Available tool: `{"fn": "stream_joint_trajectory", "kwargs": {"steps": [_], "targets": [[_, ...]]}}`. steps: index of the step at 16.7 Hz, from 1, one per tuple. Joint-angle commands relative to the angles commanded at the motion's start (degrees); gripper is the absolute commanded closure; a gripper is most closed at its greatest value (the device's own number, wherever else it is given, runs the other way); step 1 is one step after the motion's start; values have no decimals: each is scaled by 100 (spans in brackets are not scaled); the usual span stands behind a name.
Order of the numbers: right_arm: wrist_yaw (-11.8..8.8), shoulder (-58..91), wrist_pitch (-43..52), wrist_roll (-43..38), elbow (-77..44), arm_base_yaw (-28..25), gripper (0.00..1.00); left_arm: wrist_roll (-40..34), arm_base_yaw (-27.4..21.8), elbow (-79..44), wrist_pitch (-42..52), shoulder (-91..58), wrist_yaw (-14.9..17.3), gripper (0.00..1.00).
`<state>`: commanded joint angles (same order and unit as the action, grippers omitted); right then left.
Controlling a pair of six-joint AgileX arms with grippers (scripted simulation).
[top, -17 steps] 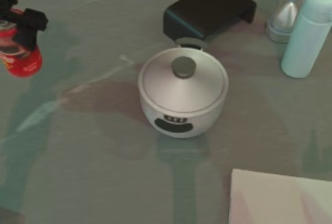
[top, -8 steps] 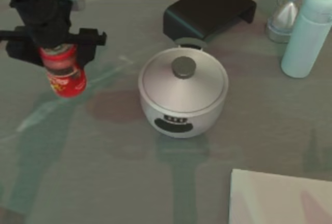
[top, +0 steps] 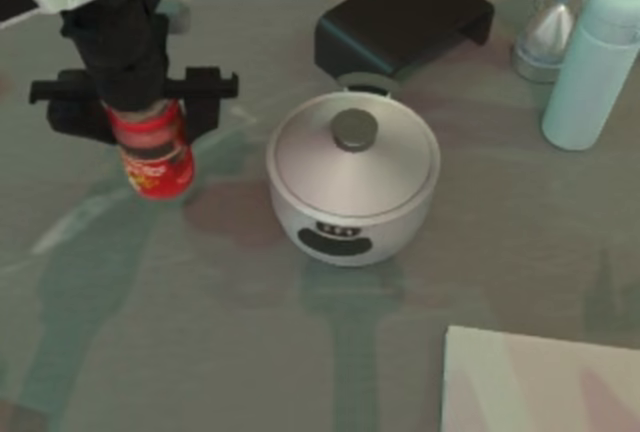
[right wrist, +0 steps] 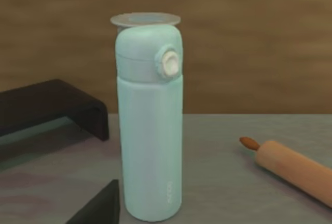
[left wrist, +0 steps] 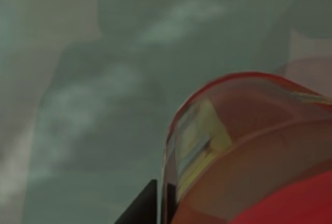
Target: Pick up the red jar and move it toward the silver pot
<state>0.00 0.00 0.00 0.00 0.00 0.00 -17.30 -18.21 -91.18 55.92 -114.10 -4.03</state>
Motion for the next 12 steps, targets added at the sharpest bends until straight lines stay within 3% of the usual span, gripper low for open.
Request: {"fn": "stream_joint_trajectory", "kwargs": {"steps": [12], "targets": [[0,0,0,0,0,0,0,47,43,560,-968,-405,12,100]]}}
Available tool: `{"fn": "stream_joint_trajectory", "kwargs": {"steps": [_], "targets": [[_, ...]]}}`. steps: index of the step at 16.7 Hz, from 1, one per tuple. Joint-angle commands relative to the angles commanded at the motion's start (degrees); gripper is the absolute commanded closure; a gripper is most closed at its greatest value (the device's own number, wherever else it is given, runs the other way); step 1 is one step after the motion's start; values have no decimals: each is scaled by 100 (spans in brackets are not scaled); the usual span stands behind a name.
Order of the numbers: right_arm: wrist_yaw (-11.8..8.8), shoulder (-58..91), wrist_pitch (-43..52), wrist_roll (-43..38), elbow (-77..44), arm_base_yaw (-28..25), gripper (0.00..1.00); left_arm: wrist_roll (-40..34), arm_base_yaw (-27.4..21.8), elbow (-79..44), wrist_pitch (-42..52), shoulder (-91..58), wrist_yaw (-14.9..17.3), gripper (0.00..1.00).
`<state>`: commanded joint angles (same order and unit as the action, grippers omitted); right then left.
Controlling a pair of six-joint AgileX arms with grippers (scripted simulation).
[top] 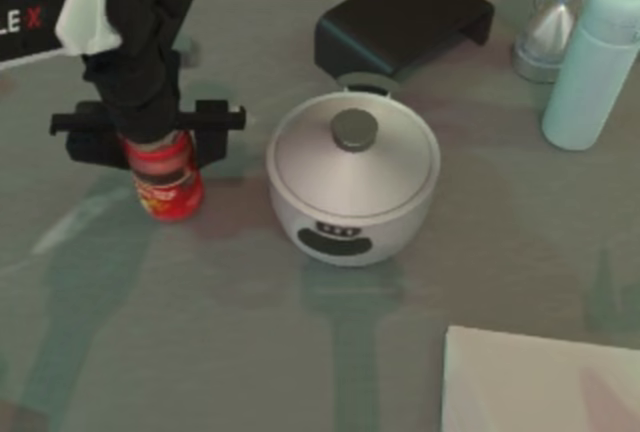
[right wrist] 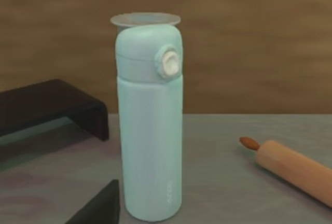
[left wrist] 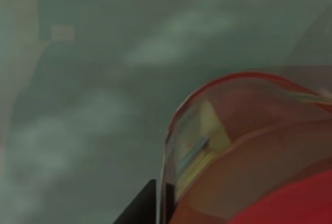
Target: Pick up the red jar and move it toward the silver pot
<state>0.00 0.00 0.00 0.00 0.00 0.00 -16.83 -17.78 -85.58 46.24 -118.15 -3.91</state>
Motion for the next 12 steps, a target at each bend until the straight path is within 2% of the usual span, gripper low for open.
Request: {"fn": "stream_joint_trajectory", "kwargs": {"steps": [12], "targets": [[0,0,0,0,0,0,0,0,0,0,0,0,0,10]]}}
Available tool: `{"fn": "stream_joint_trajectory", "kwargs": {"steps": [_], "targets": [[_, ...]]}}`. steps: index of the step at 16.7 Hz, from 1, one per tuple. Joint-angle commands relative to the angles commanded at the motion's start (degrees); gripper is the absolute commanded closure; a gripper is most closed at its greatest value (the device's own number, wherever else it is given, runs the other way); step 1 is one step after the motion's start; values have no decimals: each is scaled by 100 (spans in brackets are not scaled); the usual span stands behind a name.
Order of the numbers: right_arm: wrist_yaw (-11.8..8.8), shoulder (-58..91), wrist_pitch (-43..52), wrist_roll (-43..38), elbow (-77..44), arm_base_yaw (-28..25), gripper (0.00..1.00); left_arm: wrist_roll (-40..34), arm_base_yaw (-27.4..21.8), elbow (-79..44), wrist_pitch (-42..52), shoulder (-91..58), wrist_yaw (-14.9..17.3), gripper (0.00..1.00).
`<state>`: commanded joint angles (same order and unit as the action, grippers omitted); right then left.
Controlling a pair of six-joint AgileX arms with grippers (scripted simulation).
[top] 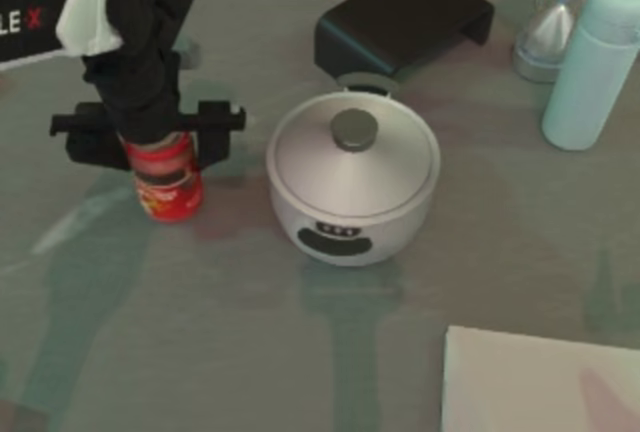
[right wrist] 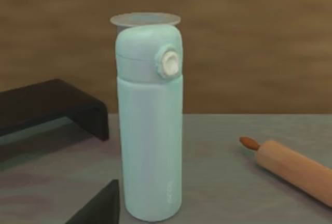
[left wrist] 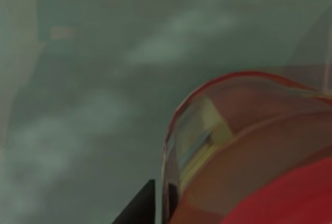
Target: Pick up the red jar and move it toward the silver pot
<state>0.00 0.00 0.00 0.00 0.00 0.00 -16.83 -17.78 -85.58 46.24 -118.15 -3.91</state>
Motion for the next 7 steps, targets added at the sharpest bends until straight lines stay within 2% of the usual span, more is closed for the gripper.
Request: {"fn": "stream_joint_trajectory", "kwargs": {"steps": [1,2,7], "targets": [[0,0,0,0,0,0,0,0,0,0,0,0,0,2],[0,0,0,0,0,0,0,0,0,0,0,0,0,0],[0,0,0,0,0,0,0,0,0,0,0,0,0,0]]}}
